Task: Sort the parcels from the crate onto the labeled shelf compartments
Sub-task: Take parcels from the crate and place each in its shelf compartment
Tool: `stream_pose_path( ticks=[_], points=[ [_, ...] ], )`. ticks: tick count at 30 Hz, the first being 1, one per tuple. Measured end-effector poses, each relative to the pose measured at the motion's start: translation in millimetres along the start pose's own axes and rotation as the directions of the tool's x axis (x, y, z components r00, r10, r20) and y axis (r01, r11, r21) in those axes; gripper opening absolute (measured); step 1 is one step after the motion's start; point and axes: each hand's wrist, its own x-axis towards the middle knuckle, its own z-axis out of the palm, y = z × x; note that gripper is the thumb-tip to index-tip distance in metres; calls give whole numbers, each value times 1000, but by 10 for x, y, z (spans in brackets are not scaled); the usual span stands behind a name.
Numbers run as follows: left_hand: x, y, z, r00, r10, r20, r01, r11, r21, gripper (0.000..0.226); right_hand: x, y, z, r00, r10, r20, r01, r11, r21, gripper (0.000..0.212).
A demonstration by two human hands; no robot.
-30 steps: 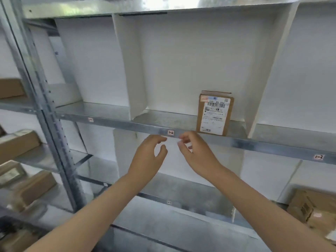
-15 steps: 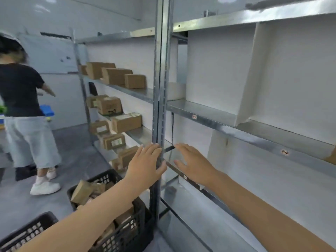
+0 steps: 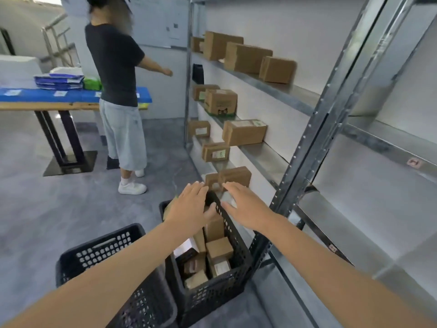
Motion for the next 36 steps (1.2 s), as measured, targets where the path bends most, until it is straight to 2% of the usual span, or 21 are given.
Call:
stream_pose_path(
  ticks=[6,11,18,21,24,30,34,36],
  points=[
    [250,-562,366,987,-137,80,139,990,-24,53,651,252,351,988,46,149,-60,994,88,60],
    [622,-718,747,961,-245,131,253,966,-50,45,1252,676,581,967,25,254,-55,992,113,60],
    [1156,-822,1247,830,-487,273,518,854,-53,42,2037,1174,939,935,-48,352,-31,976,214,58],
    [1283,-945,1540,780,-543,311,587,807,-63,32,2310,1388,1173,916,-63,397,-44,966,254,56],
    [1325,-1100,1882,724,-601,338,654,754,-62,36,2509,1572,1459,880,-49,472,-89,960,267,56],
    [1286,-1431,2622,559,-672,485,770,638,-3,48,2784,1769,2196,789,0,615,-228,929,292,55],
    [1390,-1794,2987,518,-730,445,818,575,-9,39,3076,1749,2638,746,15,666,-289,908,304,55],
    [1523,-1975,3040,518,-745,421,833,551,-49,36,3262,1695,2769,748,26,663,-334,878,342,52]
  ],
)
